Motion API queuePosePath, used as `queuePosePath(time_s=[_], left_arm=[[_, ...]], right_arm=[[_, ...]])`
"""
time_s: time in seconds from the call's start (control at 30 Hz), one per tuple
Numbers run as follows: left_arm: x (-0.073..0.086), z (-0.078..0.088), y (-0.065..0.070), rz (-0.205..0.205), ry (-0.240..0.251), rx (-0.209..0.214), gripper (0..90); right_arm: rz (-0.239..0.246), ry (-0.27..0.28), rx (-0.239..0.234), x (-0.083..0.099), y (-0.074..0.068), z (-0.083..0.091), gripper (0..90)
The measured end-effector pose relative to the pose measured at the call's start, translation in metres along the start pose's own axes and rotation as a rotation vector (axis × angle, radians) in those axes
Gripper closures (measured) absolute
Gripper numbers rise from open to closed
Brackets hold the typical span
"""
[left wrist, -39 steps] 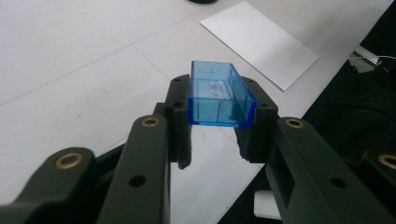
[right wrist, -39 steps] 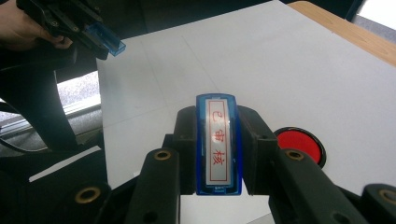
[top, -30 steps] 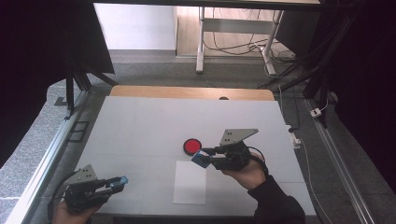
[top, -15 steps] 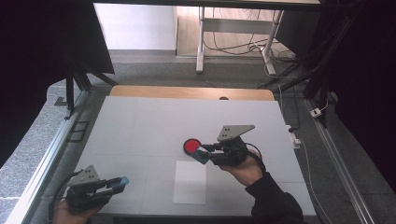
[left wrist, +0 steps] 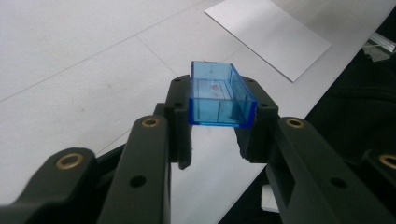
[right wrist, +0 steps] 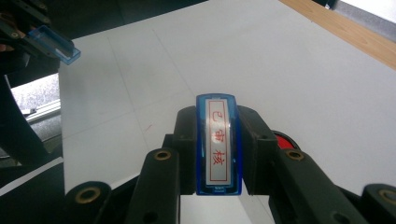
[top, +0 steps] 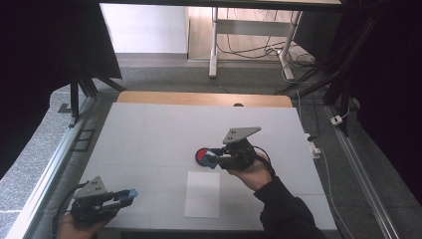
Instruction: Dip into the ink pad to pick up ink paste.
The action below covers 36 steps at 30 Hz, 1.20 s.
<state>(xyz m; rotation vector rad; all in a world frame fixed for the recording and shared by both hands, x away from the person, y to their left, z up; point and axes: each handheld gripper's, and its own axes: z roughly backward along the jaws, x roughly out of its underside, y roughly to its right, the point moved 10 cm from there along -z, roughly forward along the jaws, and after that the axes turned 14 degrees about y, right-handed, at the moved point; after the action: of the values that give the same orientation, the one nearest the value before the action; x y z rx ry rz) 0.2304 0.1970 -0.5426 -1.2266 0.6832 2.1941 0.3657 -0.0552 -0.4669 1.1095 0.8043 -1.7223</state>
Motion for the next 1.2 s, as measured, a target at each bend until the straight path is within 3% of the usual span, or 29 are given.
queuePosePath(time_s=[0.53, 0.77, 1.2], left_arm=[[0.000, 0.000, 0.000, 0.004, -0.002, -0.003, 68.9], [0.000, 0.000, 0.000, 0.005, -0.001, -0.004, 68.9], [0.001, 0.001, 0.000, 0.012, 0.000, -0.001, 68.9]], right_arm=[[-0.004, -0.032, 0.049, 0.005, 0.026, -0.024, 71.2], [0.012, -0.081, 0.082, 0.017, 0.038, -0.036, 71.2], [-0.013, -0.146, 0.127, 0.036, 0.060, -0.058, 71.3]])
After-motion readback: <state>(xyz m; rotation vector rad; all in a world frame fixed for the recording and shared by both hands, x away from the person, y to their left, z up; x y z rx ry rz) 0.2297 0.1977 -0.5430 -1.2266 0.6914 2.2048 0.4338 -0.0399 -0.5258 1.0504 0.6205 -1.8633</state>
